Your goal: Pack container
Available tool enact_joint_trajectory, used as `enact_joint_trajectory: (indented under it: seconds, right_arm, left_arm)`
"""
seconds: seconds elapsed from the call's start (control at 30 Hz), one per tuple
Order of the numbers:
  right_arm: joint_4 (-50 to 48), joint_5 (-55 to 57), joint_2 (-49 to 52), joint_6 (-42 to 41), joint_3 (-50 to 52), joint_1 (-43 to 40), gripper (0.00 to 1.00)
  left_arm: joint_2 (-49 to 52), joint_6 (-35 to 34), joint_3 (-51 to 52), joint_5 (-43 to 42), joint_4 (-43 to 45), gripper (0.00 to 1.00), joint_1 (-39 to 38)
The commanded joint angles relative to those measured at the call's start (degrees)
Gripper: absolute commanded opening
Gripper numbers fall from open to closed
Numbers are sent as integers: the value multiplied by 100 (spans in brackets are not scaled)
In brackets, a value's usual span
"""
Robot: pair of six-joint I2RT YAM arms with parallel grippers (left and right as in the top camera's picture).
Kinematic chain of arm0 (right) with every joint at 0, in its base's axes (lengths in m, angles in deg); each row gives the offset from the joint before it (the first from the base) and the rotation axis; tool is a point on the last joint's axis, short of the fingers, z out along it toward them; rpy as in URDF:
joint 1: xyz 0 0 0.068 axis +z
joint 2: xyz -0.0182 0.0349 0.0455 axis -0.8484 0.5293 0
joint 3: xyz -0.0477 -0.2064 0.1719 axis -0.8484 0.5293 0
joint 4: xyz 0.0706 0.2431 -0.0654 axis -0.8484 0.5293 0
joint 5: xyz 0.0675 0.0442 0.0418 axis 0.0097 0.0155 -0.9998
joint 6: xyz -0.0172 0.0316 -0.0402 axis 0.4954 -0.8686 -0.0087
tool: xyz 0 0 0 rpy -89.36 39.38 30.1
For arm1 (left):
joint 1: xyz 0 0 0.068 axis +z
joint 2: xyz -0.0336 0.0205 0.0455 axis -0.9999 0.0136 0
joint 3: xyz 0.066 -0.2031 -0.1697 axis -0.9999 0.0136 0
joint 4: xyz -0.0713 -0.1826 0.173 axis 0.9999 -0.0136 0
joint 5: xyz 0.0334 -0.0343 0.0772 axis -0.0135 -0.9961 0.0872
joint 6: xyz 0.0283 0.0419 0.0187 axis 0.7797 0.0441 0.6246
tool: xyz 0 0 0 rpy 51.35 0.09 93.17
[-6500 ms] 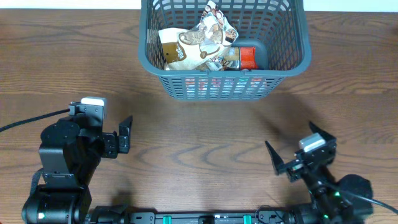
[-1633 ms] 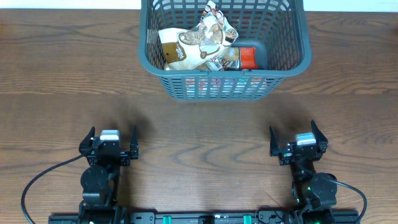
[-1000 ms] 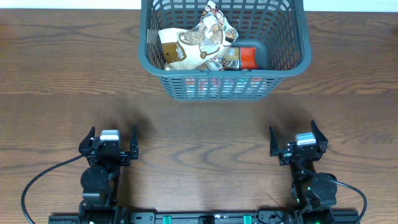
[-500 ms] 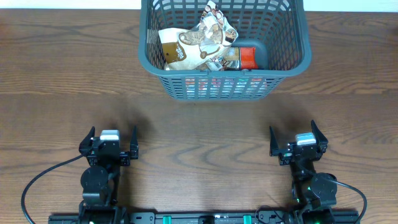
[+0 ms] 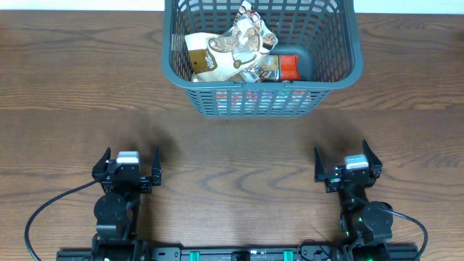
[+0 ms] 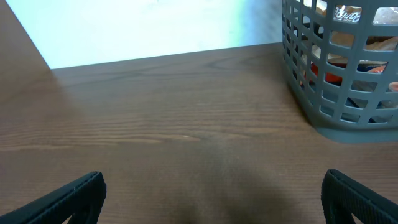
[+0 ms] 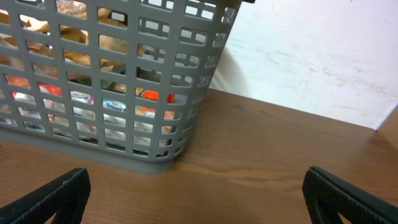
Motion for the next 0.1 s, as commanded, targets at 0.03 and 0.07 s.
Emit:
enact_joint_trajectory:
  seconds: [0.03, 0.07]
  right_arm:
    - [13, 37, -50, -105, 24, -46, 99]
    - [13, 37, -50, -105, 24, -46, 99]
  left_arm:
    - [9, -28, 107, 50, -249, 99, 35]
    - [9, -28, 107, 50, -249, 99, 35]
